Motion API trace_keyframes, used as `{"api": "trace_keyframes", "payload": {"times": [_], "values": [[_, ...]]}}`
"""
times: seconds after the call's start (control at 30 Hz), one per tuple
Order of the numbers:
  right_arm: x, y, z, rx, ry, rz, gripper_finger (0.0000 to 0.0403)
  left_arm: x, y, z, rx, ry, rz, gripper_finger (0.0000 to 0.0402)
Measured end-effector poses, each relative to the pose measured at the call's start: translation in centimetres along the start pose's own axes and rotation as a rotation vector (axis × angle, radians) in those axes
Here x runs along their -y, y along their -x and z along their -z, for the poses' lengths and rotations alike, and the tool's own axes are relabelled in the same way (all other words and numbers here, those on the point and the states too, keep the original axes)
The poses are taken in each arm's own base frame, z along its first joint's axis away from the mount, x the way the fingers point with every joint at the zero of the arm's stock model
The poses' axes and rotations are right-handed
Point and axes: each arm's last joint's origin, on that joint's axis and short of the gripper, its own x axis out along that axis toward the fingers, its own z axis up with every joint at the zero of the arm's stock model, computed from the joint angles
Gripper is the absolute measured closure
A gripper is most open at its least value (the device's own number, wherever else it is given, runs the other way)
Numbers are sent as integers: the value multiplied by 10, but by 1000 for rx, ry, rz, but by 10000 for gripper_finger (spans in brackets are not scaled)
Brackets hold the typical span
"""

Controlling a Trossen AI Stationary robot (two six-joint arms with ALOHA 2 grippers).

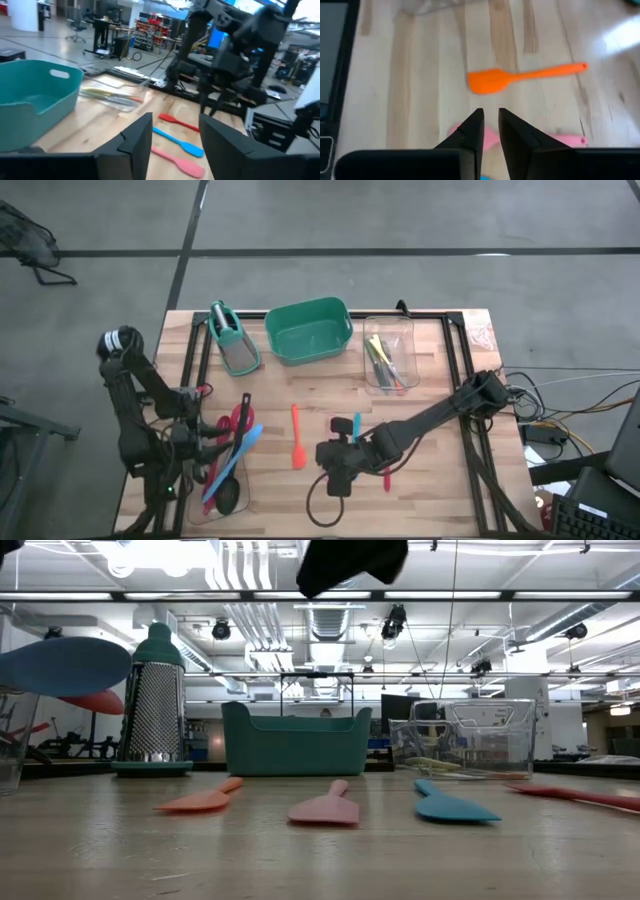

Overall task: Pick & Place Kitchen Items
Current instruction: Put the red spatula into the green bin

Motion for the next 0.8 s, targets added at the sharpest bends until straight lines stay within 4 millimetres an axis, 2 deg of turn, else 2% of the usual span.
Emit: {"api": "trace_keyframes", "payload": {"times": [0.23,0.37,0.43,0.6,0.7,0.8], "values": [[3,-13,19,15,-15,157,390,-15,-16,-7,-4,-36,-95,319],[6,-21,28,15,-45,189,394,-18,-25,-8,-13,-60,-152,379],[7,-26,34,16,-56,192,394,-16,-31,-7,-14,-61,-175,394],[7,-34,39,90,-85,232,394,3,-49,-11,-69,-103,-183,397],[8,-38,43,107,-94,231,394,29,-66,-18,-128,-185,-62,398],[8,-40,44,121,-103,228,394,43,-78,-31,-63,-284,66,397]]}}
